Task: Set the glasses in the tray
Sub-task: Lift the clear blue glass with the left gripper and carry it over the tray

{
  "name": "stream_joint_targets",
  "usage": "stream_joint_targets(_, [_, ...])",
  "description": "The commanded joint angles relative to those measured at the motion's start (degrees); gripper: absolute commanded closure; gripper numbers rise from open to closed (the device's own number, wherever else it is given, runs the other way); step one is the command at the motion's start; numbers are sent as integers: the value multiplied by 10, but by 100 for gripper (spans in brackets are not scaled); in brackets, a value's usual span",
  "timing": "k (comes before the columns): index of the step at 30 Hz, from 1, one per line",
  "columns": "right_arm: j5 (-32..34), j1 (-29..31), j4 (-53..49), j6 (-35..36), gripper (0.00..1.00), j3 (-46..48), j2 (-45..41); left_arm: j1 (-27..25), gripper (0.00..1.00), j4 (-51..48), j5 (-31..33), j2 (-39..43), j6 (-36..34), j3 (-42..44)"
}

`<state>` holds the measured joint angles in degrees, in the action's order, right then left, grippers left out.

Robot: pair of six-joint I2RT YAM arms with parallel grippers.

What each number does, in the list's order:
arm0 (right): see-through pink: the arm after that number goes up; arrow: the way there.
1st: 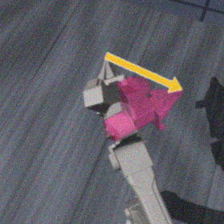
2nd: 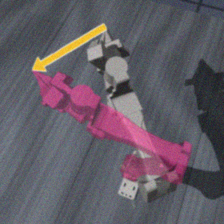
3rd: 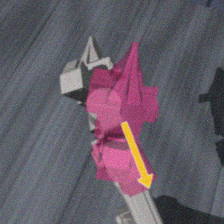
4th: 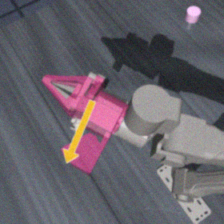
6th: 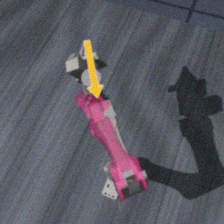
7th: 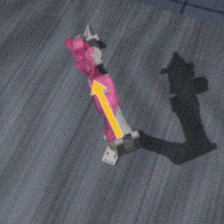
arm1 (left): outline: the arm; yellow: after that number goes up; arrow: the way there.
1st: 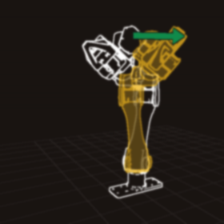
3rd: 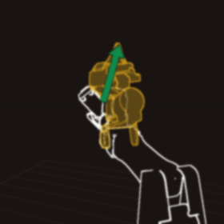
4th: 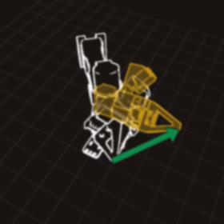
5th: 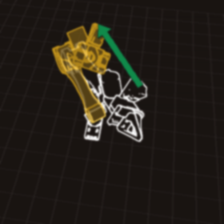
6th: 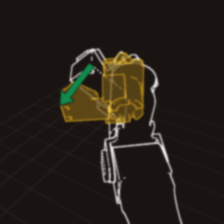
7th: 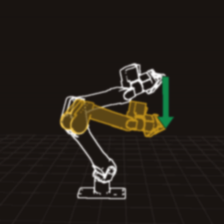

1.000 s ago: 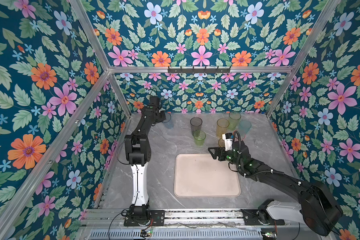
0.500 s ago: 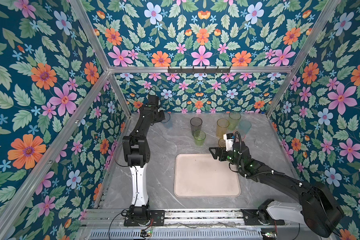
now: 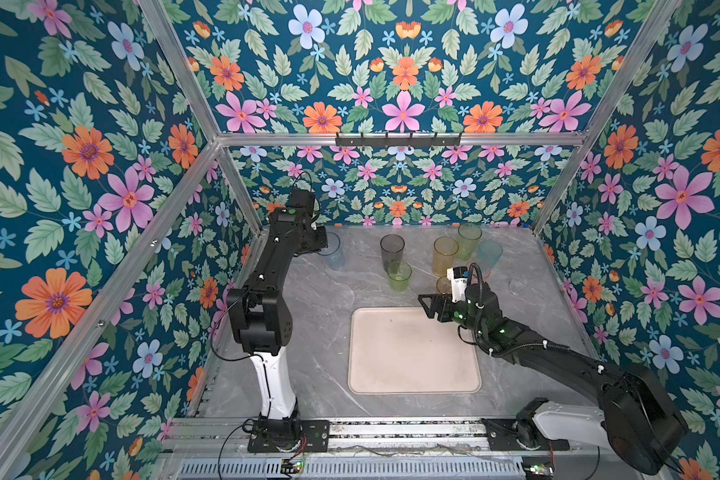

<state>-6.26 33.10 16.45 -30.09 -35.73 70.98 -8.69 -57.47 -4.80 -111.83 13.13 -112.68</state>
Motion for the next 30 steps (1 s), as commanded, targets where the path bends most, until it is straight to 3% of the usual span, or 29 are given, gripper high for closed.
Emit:
stream_joint_targets(1, [4,0,3,-8,12,-3,1,-17,98,-23,-12,39,-10,32])
stream_joint_targets(13, [8,0,4,-10,12,2,-6,-126,99,-76,-2,112,-3,92])
stream_joint_targets(30, [4,0,4,-11,12,-1,0,-244,100,-32,34,133,47,204])
